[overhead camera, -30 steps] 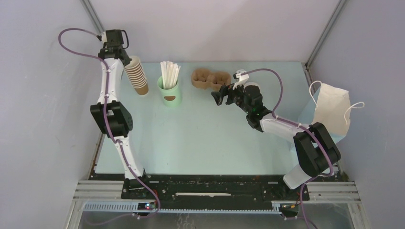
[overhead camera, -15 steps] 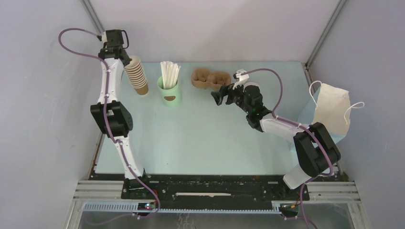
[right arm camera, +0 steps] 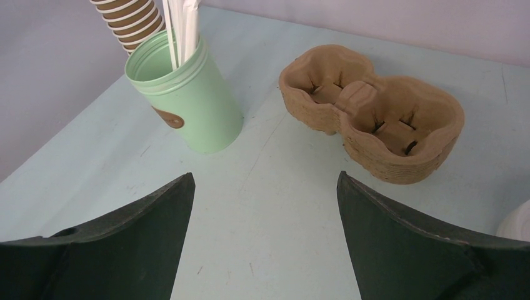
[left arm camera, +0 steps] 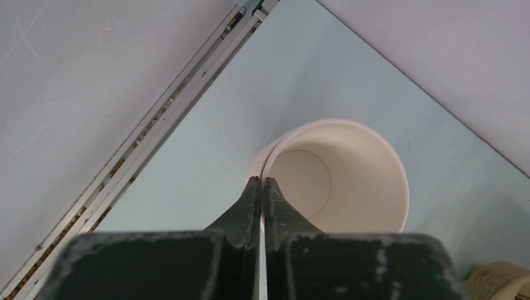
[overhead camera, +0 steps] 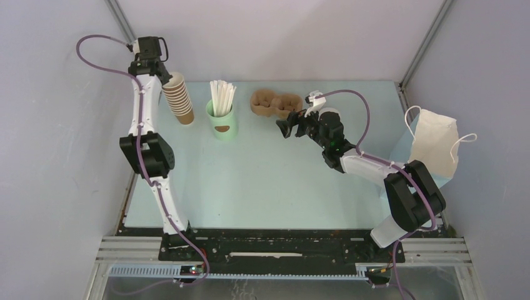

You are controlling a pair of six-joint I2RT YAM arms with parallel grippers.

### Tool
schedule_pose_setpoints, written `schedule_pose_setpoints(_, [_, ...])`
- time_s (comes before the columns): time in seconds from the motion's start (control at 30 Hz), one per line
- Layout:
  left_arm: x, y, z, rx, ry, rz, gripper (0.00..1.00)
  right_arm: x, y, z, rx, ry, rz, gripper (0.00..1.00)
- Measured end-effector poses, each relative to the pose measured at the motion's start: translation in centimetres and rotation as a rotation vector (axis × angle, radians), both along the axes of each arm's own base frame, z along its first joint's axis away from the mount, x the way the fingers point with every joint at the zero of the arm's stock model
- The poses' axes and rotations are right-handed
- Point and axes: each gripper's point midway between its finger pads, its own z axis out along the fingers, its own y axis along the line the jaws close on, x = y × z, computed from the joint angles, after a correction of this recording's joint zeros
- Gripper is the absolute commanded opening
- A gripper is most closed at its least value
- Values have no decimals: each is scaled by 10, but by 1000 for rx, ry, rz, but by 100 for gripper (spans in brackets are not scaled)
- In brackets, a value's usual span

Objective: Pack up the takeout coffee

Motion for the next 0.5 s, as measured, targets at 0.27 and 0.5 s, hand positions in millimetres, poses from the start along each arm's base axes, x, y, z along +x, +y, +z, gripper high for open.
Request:
schedule_pose_setpoints(0.27, [1,-1,4,-1,-12,-1,0,0,0,0,0,0,0,93])
schedule_pose_setpoints(0.5, [-6,-3,32,-6,-73,10,0,0,0,1,4,-1,-1,94])
